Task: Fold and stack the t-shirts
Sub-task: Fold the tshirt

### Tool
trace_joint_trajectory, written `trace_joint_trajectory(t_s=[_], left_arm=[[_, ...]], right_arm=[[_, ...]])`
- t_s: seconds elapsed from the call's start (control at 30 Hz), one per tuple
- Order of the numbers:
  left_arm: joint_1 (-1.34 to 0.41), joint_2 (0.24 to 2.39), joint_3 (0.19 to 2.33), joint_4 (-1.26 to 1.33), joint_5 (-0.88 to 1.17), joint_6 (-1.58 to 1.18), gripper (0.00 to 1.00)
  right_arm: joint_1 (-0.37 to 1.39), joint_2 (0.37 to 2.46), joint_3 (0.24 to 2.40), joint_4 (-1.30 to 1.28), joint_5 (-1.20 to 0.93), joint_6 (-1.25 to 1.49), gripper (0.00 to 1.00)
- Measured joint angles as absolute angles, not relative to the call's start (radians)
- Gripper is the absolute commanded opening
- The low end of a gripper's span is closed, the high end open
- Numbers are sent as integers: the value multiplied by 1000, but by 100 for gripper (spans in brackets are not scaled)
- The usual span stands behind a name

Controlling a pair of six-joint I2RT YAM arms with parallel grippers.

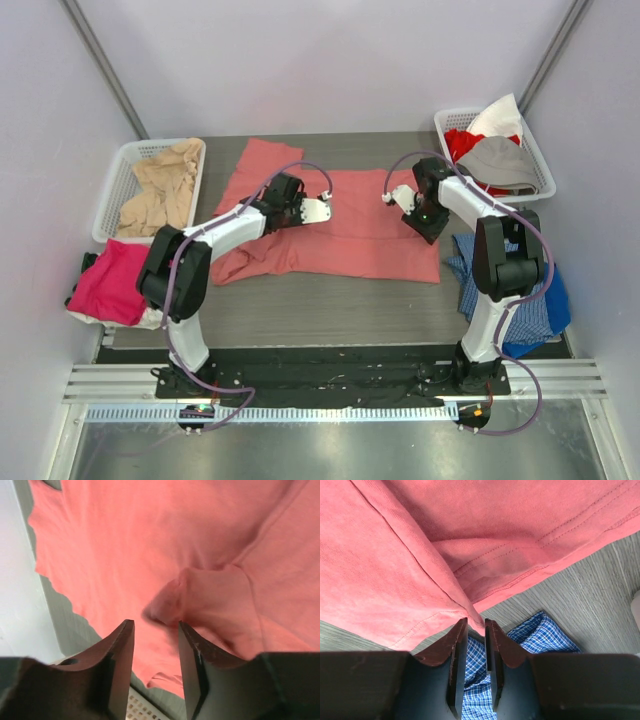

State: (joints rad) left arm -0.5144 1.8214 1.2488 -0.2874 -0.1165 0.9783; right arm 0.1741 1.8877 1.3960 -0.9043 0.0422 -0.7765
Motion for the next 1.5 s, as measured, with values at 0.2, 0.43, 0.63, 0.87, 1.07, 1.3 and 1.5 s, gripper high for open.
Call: trace_joint_trajectory(t_s=[0.2, 0.43, 0.63, 0.87, 1.07, 1.3, 1.5], left_arm=[[-514, 1837, 1211, -142, -200, 981, 67], [-501, 1825, 1161, -15, -265, 976, 68], [-499, 1642, 1098, -173, -206, 917, 67], [-489, 1414, 961, -307, -115, 925, 67], [-458, 1427, 906, -463, -50, 971, 66], [-436, 1434, 910, -498, 2, 989, 66], [-435, 1486, 915, -498, 20, 1004, 63]], right_arm=[[174, 1887, 1396, -904, 43, -776, 28], [174, 1868, 1381, -898, 43, -776, 28], [174, 1836, 1355, -893, 42, -772, 27], [174, 1813, 1302, -873, 39, -760, 27], [174, 1807, 1277, -867, 39, -756, 27], [174, 1792, 1264, -863, 39, -754, 27], [174, 1791, 1263, -860, 39, -753, 26]])
